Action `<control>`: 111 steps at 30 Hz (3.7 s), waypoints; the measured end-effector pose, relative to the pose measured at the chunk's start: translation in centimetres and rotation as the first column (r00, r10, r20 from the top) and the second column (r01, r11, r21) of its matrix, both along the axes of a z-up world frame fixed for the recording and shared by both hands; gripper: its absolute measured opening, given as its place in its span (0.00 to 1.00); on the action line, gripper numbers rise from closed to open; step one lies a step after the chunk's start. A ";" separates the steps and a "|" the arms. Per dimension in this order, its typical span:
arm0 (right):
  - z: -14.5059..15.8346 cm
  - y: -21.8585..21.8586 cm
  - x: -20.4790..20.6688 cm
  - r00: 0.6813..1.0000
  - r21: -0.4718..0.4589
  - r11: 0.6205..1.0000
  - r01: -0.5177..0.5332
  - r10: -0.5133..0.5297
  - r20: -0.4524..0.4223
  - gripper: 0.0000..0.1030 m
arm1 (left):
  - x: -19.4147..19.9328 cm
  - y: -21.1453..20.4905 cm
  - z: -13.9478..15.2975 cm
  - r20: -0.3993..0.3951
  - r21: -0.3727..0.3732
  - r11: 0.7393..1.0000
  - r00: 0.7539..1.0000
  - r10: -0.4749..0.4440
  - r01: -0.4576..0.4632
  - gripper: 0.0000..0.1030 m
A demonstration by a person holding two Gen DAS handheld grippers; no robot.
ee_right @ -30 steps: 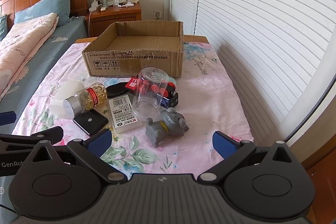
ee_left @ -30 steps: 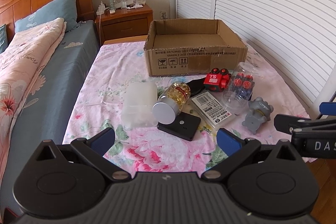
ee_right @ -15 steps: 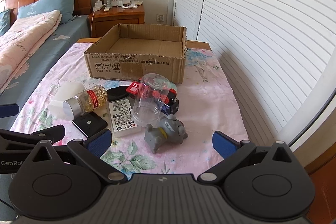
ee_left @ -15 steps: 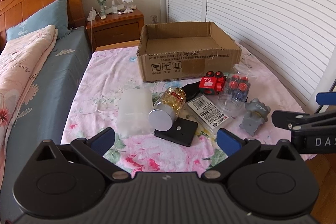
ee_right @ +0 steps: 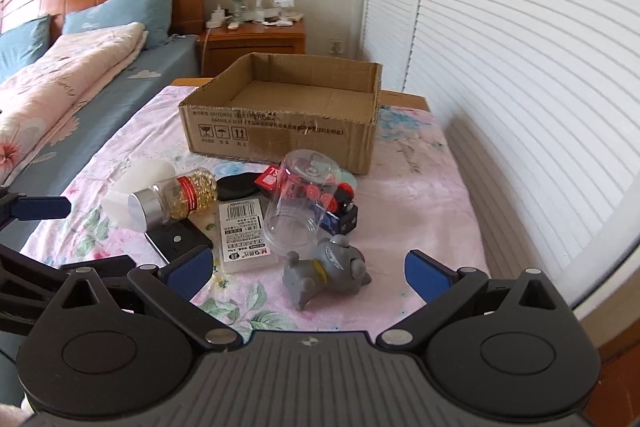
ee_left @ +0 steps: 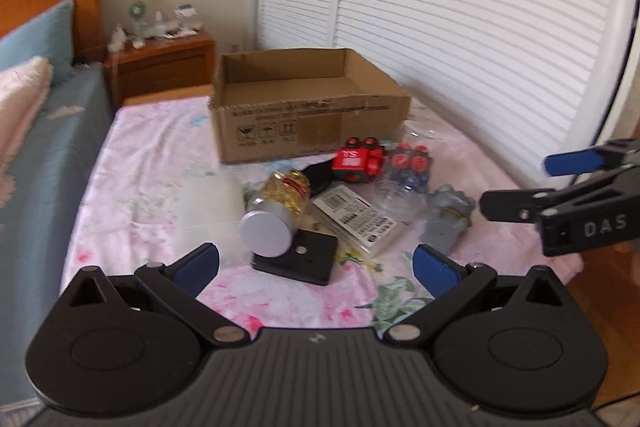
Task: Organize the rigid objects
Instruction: 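Move the left tool toward the black pad while the right approaches the grey cat, then grasp the black square pad with the left tool while the right grasps the grey cat figurine, then carry both to the box and release the black pad from the left tool while the right carries the cat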
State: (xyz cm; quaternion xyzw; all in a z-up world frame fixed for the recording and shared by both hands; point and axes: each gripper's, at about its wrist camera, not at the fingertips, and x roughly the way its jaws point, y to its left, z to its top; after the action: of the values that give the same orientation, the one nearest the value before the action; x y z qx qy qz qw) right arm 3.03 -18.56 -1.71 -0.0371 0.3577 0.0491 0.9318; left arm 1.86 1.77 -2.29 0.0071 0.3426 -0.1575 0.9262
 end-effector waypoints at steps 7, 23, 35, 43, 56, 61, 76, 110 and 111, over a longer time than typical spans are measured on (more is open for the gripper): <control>-3.8 -1.3 1.4 0.999 -0.037 0.999 -0.013 0.011 -0.053 1.00 | 1.4 0.1 -2.1 -0.025 0.115 0.993 1.000 -0.002 0.005 0.99; -9.2 -2.9 3.8 0.988 -0.031 0.999 -0.043 0.038 -0.148 1.00 | 4.4 1.9 -6.1 -0.110 0.178 0.984 0.994 0.020 0.000 0.99; -9.5 -1.8 5.9 0.987 -0.035 0.996 -0.077 0.071 -0.145 1.00 | 7.1 3.1 -6.5 -0.138 0.103 0.994 0.989 0.050 -0.036 0.99; -9.4 -1.3 5.8 0.986 -0.049 0.993 -0.106 0.098 -0.138 1.00 | 5.2 2.1 -7.0 -0.176 0.042 0.995 0.981 -0.084 0.093 0.98; -9.6 -2.1 5.9 0.986 -0.020 0.994 -0.103 0.100 -0.134 1.00 | 6.5 -1.4 -7.9 -0.083 0.095 0.974 0.977 -0.197 0.204 0.97; -9.6 -2.1 6.1 0.987 -0.033 0.994 -0.107 0.102 -0.126 1.00 | 6.6 -1.6 -7.7 -0.054 0.092 0.977 0.981 -0.186 0.190 0.81; -9.2 -0.8 6.5 0.970 -0.057 0.972 -0.228 0.221 -0.106 0.97 | 3.8 0.7 -6.8 -0.104 0.096 0.979 0.980 -0.171 0.181 0.67; -3.7 -1.4 4.7 0.941 0.002 0.942 -0.336 0.336 -0.050 0.76 | 3.3 1.2 -1.9 -0.139 0.125 0.967 0.969 -0.206 0.223 0.67; -3.1 -1.4 4.8 0.940 0.002 0.941 -0.338 0.338 -0.042 0.76 | 3.6 1.1 -1.4 -0.133 0.129 0.966 0.969 -0.208 0.225 0.67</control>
State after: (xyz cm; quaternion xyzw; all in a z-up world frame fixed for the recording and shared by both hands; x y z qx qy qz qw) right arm 7.85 -19.98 -4.84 -0.0994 0.3656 0.2082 0.9017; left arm 5.44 2.90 -3.70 0.1014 0.4047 -0.2329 0.8785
